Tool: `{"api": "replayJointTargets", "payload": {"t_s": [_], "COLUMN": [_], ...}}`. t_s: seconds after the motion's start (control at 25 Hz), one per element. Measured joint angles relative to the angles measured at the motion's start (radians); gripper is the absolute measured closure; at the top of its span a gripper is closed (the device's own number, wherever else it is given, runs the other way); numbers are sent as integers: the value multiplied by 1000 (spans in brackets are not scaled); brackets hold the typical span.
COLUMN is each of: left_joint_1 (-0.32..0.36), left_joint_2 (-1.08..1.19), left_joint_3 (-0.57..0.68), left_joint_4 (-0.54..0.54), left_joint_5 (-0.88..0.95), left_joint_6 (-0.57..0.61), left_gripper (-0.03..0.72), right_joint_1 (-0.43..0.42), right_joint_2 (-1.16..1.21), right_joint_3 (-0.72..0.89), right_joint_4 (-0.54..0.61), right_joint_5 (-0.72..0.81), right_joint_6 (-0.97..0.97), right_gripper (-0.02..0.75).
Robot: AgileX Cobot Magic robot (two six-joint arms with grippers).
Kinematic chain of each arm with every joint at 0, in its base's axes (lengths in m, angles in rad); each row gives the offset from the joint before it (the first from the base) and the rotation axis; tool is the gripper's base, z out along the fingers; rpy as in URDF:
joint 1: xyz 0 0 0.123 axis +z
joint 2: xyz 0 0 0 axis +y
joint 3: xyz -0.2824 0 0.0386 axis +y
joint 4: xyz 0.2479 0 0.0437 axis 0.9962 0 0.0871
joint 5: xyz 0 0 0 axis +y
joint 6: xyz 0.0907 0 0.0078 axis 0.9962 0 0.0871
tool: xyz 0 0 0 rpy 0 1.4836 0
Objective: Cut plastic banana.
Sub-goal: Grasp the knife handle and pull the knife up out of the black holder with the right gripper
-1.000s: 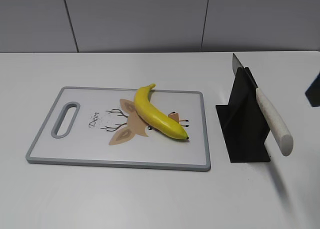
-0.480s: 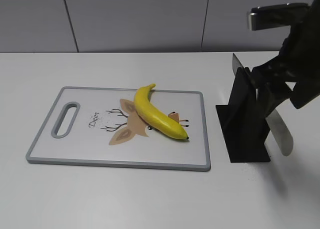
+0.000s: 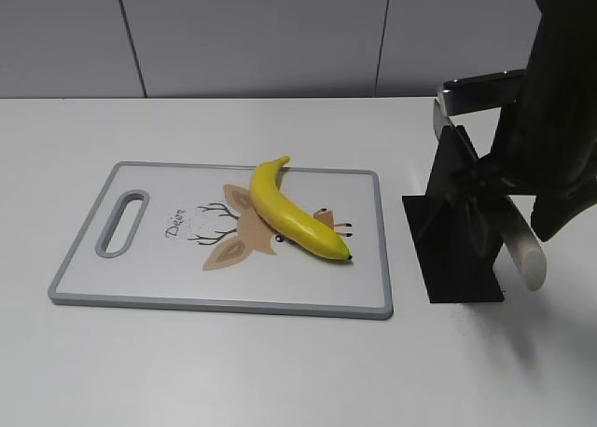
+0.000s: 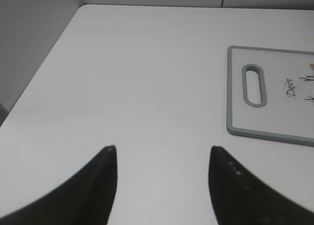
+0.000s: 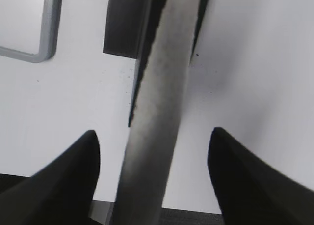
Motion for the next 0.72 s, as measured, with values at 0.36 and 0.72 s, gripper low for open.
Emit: {"api": "replayJointTargets", "payload": {"t_s": [0.36,0.72], "left_joint_1": [0,0], "left_joint_2": [0,0], "left_joint_3": [0,0], "left_joint_4": [0,0], "left_joint_5": [0,0], "left_joint_6": [0,0], "left_gripper": [115,115], "right_joint_1": [0,0], "right_joint_2": [4,4], "right_joint_3": [19,19], "right_joint_4": [13,9], "right_joint_5": [-30,-33], "right_joint_6": [12,29], "right_gripper": [239,305]}}
